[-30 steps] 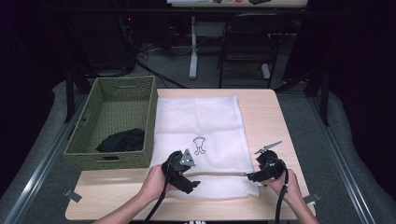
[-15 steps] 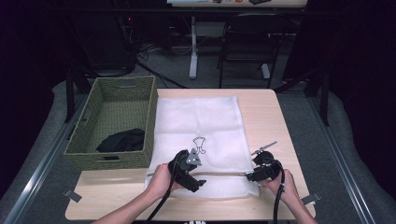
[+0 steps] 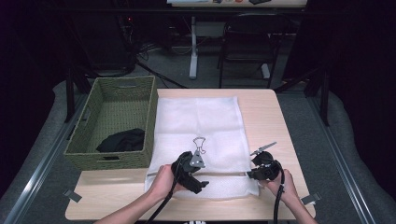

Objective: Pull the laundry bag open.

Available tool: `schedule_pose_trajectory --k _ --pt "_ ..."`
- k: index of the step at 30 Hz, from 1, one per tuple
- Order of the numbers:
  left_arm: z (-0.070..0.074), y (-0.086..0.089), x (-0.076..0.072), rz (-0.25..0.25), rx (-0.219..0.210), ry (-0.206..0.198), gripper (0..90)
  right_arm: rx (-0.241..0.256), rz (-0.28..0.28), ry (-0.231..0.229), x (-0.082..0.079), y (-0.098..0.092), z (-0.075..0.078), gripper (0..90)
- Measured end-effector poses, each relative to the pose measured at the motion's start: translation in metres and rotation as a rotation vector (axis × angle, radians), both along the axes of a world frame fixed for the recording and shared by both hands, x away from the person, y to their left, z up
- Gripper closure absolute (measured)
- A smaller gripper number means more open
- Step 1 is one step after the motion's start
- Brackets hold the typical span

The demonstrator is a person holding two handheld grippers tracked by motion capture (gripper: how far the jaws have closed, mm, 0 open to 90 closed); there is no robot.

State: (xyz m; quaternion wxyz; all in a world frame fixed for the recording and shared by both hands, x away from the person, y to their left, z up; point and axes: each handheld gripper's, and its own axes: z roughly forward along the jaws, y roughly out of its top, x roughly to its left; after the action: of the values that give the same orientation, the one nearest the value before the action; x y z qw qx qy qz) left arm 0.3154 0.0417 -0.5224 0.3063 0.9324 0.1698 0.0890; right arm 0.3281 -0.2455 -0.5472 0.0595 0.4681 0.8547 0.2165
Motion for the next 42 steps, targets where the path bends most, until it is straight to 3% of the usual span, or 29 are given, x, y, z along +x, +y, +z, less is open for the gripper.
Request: schedule_pose_trajectory --k 4,8,12,21,29,34,42 --pt "0.002 -0.011 -0.002 -0.021 -0.011 -0.025 16.9 0.005 0.004 -0.035 -0.003 0.002 0.008 81.7" --pt "0.000 -0.025 -0.002 -0.040 -0.013 -0.039 18.3 0.040 0.004 -0.073 -0.007 -0.001 0.016 81.7" --pt "-0.001 -0.039 -0.002 -0.055 -0.030 -0.053 20.0 0.049 0.002 -0.078 -0.010 0.000 0.021 81.6" --pt "-0.008 -0.062 -0.002 -0.075 -0.043 -0.092 34.4 0.105 -0.001 -0.104 -0.014 -0.003 0.029 81.6" --pt "-0.009 -0.072 0.000 -0.101 -0.050 -0.102 45.0 0.120 0.000 -0.115 -0.018 -0.002 0.035 81.9" --pt "-0.010 -0.079 0.000 -0.113 -0.071 -0.110 55.2 0.163 -0.007 -0.128 -0.021 -0.002 0.040 82.5" --pt "-0.013 -0.087 -0.001 -0.116 -0.072 -0.129 60.0 0.208 0.004 -0.154 -0.023 0.000 0.044 82.7"
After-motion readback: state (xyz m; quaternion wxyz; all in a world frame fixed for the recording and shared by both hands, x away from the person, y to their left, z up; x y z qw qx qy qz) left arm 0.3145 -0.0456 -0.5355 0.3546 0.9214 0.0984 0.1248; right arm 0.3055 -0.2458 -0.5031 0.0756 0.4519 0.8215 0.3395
